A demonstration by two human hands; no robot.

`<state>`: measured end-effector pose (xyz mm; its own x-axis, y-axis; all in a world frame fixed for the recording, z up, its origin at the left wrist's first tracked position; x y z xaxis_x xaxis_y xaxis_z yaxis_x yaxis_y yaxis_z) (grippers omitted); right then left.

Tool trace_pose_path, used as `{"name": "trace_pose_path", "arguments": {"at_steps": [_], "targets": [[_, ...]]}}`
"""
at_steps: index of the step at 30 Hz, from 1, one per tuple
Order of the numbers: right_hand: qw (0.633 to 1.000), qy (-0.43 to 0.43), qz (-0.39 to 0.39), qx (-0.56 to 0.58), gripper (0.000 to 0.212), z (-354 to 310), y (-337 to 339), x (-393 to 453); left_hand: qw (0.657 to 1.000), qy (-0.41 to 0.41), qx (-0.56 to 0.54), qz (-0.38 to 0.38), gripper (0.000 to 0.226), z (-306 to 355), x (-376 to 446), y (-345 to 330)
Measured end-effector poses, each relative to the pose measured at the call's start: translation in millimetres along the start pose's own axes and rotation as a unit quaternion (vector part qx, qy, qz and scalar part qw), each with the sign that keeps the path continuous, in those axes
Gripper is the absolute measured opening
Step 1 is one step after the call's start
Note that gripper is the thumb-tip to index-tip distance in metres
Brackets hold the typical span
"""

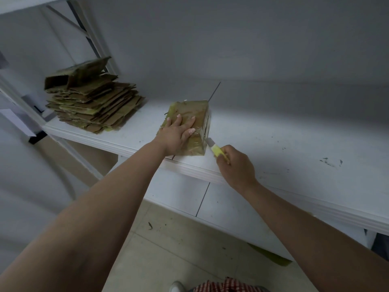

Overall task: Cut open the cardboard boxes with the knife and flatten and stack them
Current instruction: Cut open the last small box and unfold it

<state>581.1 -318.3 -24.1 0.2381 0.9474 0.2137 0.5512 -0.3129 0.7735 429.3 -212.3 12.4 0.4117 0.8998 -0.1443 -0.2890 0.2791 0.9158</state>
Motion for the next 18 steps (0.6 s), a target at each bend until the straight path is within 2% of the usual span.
{"name": "trace_pose_path", "arguments": {"at_steps": [5,10,15,18], "targets": [[0.987,0.087,0.035,-0.127,0.026,-11.6,9.7,4.7,1.000,0.000,-0.018,0.002,0.051,0.9,-1.8,0.8],[0.979,0.118,0.058,-0.157,0.043,-17.3,7.4,5.6,1.000,0.002,-0.023,-0.001,0.051,0.3,-2.5,0.7],[0.965,0.150,0.061,-0.205,0.028,-22.8,1.8,5.0,1.000,-0.002,-0.028,0.001,0.051,-0.7,-1.6,0.7],[0.947,0.174,-0.007,-0.271,0.026,-19.0,-16.1,1.6,0.999,-0.004,-0.045,0.006,0.051,-2.6,-0.2,0.9]]}}
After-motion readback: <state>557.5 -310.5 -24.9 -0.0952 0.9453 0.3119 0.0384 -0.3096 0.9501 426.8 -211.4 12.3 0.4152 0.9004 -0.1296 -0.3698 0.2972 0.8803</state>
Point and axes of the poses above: each hand's wrist, its own x-axis towards the middle knuckle, its own y-axis out of the back of the hand, z = x × y, the point moved 9 cm from there along x, towards the middle knuckle, and after that the axes turned 12 degrees about -x, right-handed, at the moved point
